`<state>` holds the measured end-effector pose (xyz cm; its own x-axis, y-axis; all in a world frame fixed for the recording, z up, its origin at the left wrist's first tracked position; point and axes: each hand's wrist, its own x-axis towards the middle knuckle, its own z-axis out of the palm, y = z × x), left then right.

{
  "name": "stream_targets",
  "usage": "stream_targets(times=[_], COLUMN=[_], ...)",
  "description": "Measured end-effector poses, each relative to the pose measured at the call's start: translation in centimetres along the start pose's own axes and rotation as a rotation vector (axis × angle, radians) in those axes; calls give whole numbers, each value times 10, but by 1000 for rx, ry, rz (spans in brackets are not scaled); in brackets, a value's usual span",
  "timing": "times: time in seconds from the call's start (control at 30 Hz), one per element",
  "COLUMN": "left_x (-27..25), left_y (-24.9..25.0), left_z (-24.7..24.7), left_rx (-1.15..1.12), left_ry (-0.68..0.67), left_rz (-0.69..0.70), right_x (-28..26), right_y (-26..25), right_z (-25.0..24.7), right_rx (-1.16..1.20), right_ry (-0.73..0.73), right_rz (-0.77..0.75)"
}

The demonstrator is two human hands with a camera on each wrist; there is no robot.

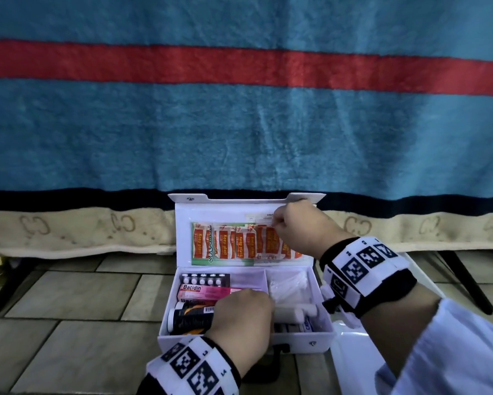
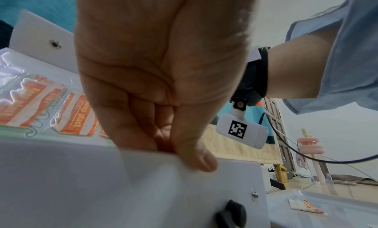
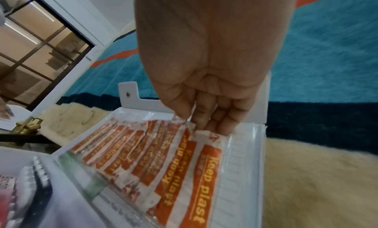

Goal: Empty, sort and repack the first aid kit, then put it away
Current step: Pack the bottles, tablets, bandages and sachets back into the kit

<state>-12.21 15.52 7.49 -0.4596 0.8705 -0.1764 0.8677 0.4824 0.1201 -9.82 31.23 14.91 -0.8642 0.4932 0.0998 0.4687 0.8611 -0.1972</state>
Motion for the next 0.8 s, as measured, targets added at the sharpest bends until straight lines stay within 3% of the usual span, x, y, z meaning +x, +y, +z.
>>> stream_targets(times=[0.1,0.2,0.3,0.37,0.5,0.6,0.8], left_x=[1,3,6,6,8,6,0], left_y=[0,-1,-2,-1,2,8,13], left_z=[0,-1,-2,-3,-6,-10,-17], left_rx=[2,14,-5,-20,6,71,57], left_ry=[1,-25,-33,-55,-56,-64,-43], left_rz=[0,5,-36,-37,-23,0,1], right_x=[-8,-29,-67,-95,-155,-197,-207], right_y=[2,13,42,74,140,171,168], right_z=[-10,-30,-42,-41,-19,19,38], right_rx=[16,201,408,370,-23,-74,-32], right_ry=[54,142,168,110,-183,-361,-318], right_rz=[-60,-100,-35,53,277,403,401])
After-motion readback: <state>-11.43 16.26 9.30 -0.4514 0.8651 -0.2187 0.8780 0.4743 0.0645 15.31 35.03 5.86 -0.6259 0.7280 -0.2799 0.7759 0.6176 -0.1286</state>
